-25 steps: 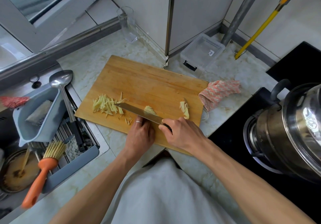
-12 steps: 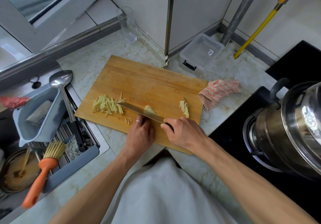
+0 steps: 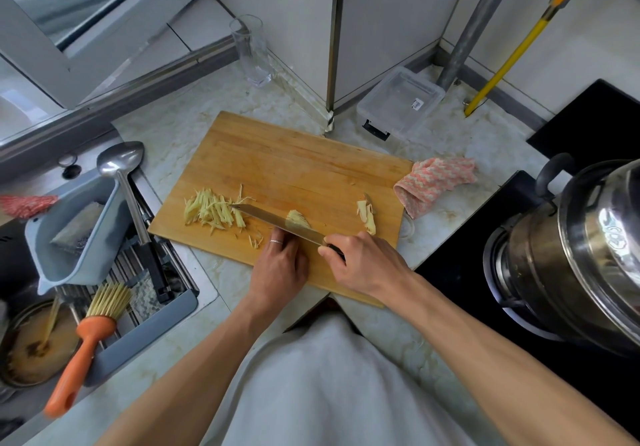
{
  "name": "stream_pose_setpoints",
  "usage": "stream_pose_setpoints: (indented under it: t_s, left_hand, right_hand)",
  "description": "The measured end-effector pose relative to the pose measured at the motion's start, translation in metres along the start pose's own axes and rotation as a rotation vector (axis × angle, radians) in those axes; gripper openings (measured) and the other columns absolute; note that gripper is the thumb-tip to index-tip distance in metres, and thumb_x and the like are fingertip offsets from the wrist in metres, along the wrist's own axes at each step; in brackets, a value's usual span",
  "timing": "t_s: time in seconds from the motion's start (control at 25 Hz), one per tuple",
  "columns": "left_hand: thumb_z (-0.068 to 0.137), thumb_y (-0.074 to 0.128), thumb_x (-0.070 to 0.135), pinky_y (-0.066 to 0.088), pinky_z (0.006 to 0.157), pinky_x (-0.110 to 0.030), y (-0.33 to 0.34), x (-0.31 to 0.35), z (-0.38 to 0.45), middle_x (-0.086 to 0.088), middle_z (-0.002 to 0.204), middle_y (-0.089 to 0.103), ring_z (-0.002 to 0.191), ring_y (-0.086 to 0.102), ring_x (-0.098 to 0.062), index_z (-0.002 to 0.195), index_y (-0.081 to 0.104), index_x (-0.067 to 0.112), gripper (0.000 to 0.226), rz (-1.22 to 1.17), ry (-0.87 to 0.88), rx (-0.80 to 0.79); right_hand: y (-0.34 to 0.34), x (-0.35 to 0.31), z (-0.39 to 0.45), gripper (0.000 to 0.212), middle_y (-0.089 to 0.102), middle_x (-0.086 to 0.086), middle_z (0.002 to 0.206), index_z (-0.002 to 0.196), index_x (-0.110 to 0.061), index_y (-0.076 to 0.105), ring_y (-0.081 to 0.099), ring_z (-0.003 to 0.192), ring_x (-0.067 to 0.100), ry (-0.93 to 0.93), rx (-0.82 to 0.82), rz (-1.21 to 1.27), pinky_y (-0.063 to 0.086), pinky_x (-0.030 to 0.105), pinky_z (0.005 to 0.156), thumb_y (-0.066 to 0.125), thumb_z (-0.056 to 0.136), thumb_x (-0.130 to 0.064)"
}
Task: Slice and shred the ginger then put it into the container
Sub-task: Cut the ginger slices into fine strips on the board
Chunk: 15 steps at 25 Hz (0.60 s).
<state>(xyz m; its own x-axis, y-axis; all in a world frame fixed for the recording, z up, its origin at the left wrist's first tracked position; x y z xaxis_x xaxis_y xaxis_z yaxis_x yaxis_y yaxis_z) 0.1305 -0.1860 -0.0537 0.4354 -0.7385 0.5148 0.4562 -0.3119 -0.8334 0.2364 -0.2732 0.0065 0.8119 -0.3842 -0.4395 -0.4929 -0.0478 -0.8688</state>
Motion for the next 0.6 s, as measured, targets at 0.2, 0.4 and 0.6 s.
stream_pose_setpoints:
  t_s: [0.2,0.4,0.6]
  left_hand:
    - [0.085,0.044,0.011,0.054,0.086,-0.044,-0.0018,0.0037,-0.0011,-0.019,0.112,0.056,0.098,0.058,-0.04,0.099,0.066,-0.004,0.03,0.02,0.014,0.008]
    - [0.086,0.043,0.013,0.054,0.089,-0.045,-0.0006,0.0026,-0.0014,-0.019,0.113,0.056,0.102,0.059,-0.041,0.103,0.066,-0.005,0.034,0.028,-0.003,-0.001]
    - [0.085,0.043,0.011,0.053,0.093,-0.045,-0.0001,0.0035,-0.0002,-0.02,0.118,0.055,0.107,0.058,-0.041,0.105,0.066,-0.005,0.035,0.021,0.001,-0.002]
  right_hand:
    - [0.002,0.0026,-0.0016,0.04,0.071,0.012,0.086,0.112,-0.016,0.066,0.066,0.082,0.038,0.007,-0.003,-0.017,0.048,0.037,0.063,0.041,0.104,-0.046]
    - [0.0004,0.0063,-0.0022,0.039,0.07,0.012,0.084,0.109,-0.016,0.065,0.066,0.081,0.037,0.014,-0.004,0.006,0.048,0.037,0.062,0.041,0.104,-0.046]
    - [-0.0007,0.0067,-0.0018,0.038,0.07,0.01,0.085,0.11,-0.018,0.066,0.066,0.081,0.036,0.024,-0.006,0.033,0.052,0.038,0.064,0.041,0.104,-0.046]
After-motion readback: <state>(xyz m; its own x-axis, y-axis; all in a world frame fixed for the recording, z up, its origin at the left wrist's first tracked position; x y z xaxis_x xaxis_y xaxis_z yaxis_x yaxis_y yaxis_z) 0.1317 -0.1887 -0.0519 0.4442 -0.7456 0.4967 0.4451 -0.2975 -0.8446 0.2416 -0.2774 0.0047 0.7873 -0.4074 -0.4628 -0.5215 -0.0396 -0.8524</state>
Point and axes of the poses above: each hand's wrist, its own z-axis towards the middle knuckle, its own y-axis out of the palm, x = y × z, the point moved 8 cm from there along z, towards the middle knuckle
